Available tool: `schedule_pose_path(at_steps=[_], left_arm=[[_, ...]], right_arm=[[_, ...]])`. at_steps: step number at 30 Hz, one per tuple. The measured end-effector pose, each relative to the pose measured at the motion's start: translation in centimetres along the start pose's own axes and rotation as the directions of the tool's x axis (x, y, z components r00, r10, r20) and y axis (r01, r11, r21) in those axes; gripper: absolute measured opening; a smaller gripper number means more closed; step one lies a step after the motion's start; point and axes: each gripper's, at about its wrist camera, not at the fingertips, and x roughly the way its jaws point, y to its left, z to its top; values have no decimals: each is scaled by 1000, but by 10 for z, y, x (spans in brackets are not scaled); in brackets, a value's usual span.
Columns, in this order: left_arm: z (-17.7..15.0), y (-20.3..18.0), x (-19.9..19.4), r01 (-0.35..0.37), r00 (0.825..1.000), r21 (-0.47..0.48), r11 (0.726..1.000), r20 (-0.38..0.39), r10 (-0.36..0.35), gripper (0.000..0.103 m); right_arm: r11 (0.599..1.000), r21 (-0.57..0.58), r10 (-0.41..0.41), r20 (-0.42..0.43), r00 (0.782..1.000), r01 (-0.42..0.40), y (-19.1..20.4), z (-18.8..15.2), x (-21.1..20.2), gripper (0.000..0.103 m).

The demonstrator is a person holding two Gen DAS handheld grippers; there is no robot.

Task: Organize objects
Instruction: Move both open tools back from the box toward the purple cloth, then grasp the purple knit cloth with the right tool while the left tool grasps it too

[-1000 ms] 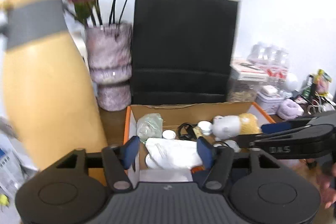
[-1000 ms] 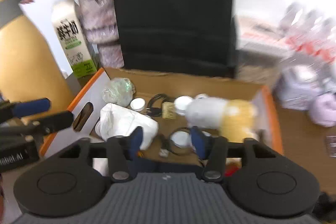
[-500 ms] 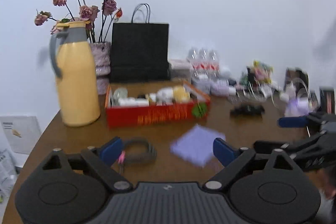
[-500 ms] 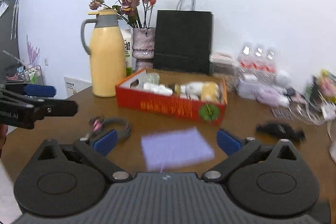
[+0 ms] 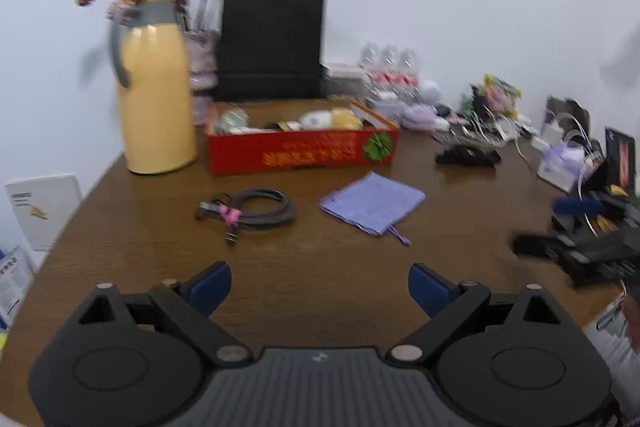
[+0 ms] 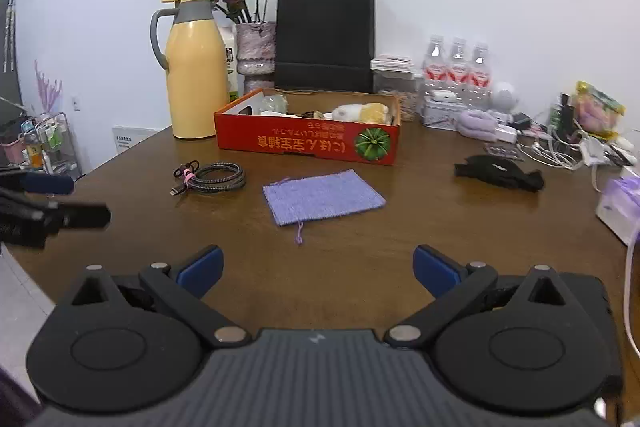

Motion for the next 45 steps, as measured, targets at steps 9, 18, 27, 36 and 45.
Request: schedule_pose_path(at_steps=[9, 18, 27, 36, 45], left_arm=[[27, -4, 129, 196, 969, -76, 978, -137, -205, 50], [52, -7, 211, 122, 982, -92, 988, -134, -134, 30], [43, 7, 190, 39, 991, -147, 988, -118, -57, 27], [40, -4, 191, -7, 992, -131, 991, -126, -10, 15], [18, -14, 134, 10, 994, -129, 992, -107, -24, 0]], right_arm=[[999, -28, -43, -68, 997, 42, -36, 33, 128, 90], [999, 0, -39, -181, 983, 40, -60, 58, 252, 45], [993, 119, 31, -167, 986, -11, -47, 38, 195, 16], [997, 80, -6, -158, 987, 19, -34, 27, 202, 12], [987, 162, 11, -101, 995, 5, -18, 3, 138, 6]])
